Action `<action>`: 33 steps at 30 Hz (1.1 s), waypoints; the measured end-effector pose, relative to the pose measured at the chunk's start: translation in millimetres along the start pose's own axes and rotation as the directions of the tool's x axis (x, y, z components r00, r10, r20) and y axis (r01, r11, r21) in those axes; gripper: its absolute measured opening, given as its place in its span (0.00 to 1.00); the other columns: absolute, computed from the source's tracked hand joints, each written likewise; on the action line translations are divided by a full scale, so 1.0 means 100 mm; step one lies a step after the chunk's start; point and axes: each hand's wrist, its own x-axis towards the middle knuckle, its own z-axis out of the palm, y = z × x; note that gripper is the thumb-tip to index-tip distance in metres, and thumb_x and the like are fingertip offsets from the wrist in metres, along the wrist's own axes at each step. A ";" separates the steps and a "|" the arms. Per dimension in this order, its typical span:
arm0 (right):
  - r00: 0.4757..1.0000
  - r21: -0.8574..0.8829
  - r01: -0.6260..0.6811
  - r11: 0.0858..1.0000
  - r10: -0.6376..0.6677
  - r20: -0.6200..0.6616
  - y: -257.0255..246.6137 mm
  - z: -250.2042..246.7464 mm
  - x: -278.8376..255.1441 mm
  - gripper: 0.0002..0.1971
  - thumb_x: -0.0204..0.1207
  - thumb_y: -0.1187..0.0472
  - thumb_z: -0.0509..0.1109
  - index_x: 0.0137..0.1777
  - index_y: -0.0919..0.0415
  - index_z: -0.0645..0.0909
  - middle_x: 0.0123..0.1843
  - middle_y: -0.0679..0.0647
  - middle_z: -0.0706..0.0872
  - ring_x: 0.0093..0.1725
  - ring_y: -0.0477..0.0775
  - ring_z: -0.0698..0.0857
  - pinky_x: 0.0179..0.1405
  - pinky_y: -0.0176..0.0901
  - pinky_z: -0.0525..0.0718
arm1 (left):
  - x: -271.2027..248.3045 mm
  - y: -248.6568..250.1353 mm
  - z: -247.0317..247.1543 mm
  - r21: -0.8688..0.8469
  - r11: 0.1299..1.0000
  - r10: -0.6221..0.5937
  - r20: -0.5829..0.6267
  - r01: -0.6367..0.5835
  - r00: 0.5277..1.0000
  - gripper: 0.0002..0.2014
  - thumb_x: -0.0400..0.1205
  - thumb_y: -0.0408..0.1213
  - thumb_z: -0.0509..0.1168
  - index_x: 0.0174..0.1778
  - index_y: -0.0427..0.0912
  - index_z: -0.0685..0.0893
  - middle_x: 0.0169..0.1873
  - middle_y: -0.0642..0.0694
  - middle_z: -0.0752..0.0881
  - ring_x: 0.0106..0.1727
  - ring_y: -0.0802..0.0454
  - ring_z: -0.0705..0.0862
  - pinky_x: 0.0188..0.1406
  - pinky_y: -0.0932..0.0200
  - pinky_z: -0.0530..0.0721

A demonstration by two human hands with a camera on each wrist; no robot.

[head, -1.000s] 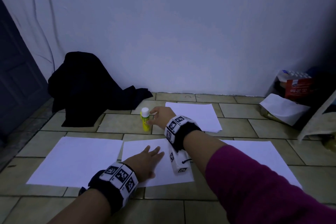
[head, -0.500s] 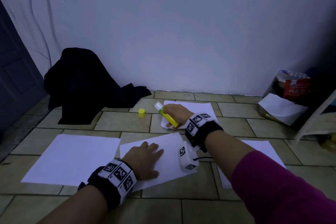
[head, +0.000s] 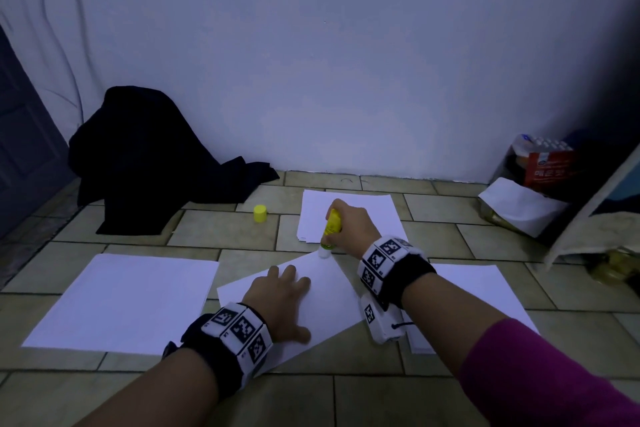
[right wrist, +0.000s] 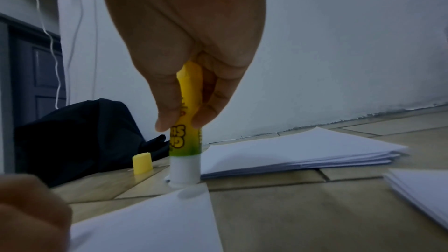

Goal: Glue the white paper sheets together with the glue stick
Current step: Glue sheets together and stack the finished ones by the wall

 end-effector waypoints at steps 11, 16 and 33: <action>0.990 -0.128 0.062 0.990 -0.045 0.131 0.02 0.02 -0.23 0.18 0.69 0.68 0.74 0.57 0.61 0.75 0.54 0.64 0.83 0.53 0.64 0.82 0.43 0.46 0.79 | 0.02 -0.04 0.01 0.001 1.000 -0.001 -0.004 0.001 1.000 0.42 0.74 0.63 0.68 0.80 0.49 0.59 0.75 0.43 0.63 0.73 0.40 0.65 0.66 0.45 0.74; 0.980 -0.124 0.078 0.989 -0.053 0.193 0.16 -0.11 -0.60 0.18 0.68 0.68 0.76 0.55 0.59 0.76 0.52 0.62 0.83 0.50 0.62 0.83 0.42 0.46 0.80 | 0.02 -0.10 -0.03 0.010 1.000 0.026 0.020 -0.026 0.999 0.41 0.75 0.62 0.69 0.80 0.50 0.61 0.75 0.44 0.65 0.73 0.41 0.67 0.65 0.45 0.76; 0.999 0.153 -0.051 0.987 0.050 0.008 0.25 -0.42 -0.57 0.11 0.72 0.68 0.72 0.51 0.60 0.75 0.48 0.60 0.81 0.30 0.52 0.81 0.27 0.37 0.81 | -0.07 -0.15 -0.04 0.039 0.999 0.025 -0.033 -0.024 0.999 0.37 0.73 0.57 0.71 0.75 0.47 0.66 0.76 0.45 0.58 0.73 0.45 0.67 0.63 0.50 0.78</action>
